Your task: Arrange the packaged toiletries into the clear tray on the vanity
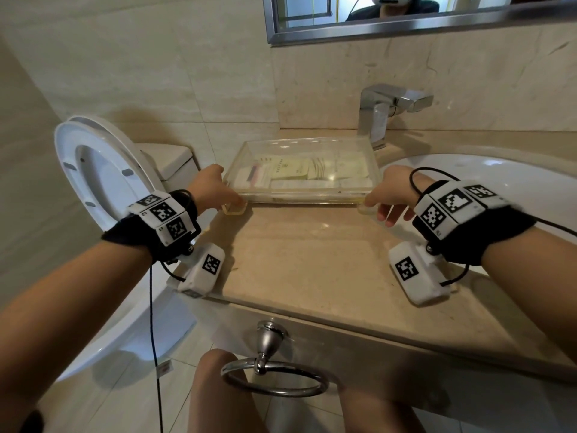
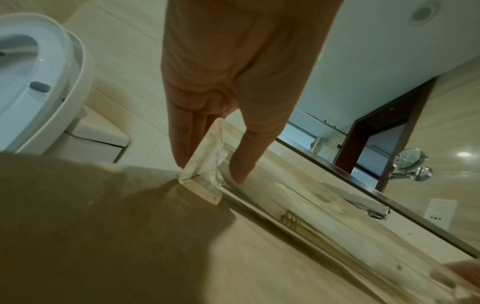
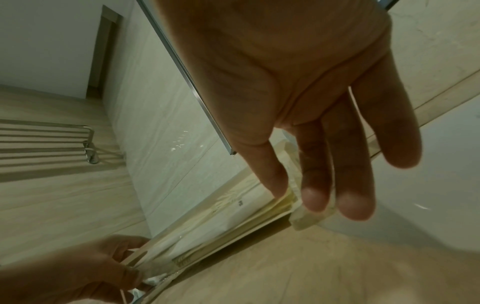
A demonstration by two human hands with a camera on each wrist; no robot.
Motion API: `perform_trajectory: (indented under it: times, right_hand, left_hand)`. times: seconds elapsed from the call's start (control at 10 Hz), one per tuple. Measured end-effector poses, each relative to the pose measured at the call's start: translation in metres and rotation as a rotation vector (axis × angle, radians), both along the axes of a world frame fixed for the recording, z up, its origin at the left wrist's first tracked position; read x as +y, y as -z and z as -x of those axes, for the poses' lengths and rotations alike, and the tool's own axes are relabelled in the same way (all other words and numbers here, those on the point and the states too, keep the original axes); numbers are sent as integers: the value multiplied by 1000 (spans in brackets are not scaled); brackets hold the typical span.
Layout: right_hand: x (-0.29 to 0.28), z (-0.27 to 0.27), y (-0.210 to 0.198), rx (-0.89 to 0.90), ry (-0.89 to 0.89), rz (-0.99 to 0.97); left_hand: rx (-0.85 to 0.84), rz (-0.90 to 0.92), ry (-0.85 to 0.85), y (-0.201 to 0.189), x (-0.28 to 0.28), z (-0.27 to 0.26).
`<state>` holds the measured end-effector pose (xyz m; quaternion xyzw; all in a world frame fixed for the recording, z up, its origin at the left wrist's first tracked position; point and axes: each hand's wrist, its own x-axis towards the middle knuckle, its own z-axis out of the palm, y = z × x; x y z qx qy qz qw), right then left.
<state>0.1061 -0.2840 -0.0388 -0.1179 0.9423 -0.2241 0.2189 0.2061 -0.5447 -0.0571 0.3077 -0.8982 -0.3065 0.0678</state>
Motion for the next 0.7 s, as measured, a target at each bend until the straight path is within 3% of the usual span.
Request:
perform_trajectory:
  times: [0.4,0.6,0.7]
  right_hand:
    - [0,2,-1,-36,-29,-48]
    - [2,-1,-12,-34,-31,-81]
    - [3,-1,-20,63,0,22]
  left_hand:
    - [-43,11,16,-6,-5,5]
    - [-164,57,103,-18,2,4]
    - [-47,39,87,-36,9,3]
